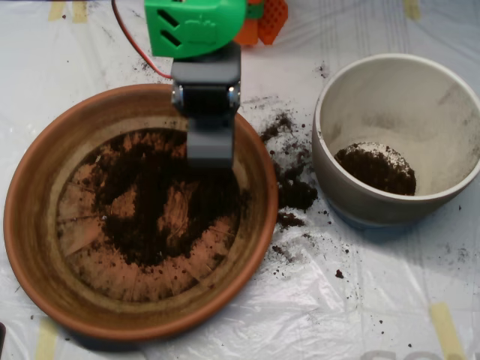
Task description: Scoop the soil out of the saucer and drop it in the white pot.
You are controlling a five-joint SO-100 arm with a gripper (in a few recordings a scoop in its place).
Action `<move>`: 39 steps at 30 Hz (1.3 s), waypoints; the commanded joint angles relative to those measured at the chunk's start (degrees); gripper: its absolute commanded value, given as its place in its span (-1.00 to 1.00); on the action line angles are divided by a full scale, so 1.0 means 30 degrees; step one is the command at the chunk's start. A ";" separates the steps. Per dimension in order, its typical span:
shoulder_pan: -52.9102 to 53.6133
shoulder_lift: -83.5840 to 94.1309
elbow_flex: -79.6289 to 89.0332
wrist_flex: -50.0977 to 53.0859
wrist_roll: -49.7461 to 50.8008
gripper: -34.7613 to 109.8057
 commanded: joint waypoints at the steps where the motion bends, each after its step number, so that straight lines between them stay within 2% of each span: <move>1: -0.0791 0.2666 -0.2314 0.1084 -0.0234 -0.53; 12: -0.5918 0.2959 -0.6299 0.3691 -0.0322 -0.53; 20: -0.9785 -0.1611 -1.2217 0.5332 -0.0586 -0.53; 26: -1.1074 -0.3486 -1.4209 0.5947 -0.0850 -0.51; 31: -1.1279 -0.3369 -1.4092 0.6416 -0.0967 -0.15; 39: -1.1631 -0.2666 -1.3389 0.6680 -0.1230 -0.07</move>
